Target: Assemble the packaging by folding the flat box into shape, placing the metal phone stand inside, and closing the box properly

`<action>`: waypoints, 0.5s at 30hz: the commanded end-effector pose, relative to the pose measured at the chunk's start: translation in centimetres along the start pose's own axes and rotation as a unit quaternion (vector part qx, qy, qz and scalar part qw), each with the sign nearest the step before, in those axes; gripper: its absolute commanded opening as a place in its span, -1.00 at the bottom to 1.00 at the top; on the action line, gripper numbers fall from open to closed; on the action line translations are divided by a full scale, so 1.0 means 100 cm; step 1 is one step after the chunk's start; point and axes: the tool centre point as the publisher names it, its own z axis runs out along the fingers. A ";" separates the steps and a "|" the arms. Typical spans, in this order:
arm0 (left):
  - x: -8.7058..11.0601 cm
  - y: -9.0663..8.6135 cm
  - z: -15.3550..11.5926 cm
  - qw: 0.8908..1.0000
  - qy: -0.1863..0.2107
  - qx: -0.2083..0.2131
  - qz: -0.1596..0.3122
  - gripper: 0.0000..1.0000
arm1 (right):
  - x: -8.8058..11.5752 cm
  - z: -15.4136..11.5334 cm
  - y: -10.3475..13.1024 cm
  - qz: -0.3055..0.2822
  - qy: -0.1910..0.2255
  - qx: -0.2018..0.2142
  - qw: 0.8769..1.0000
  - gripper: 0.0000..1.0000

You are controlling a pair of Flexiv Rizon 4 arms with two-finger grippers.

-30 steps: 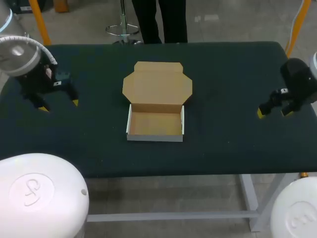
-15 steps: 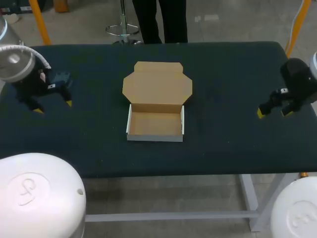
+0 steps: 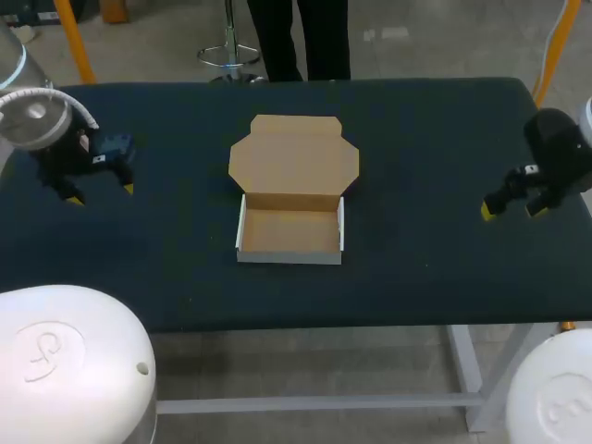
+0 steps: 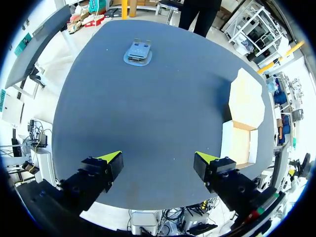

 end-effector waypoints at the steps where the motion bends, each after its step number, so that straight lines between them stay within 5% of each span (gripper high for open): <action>1: 0.004 -0.017 0.018 1.000 -0.011 -0.016 0.002 1.00 | 0.001 -0.002 0.000 0.000 0.000 0.002 1.000 1.00; 15: -0.008 -0.049 0.068 0.999 -0.029 -0.021 0.009 1.00 | 0.001 -0.002 0.000 0.000 0.000 0.002 1.000 1.00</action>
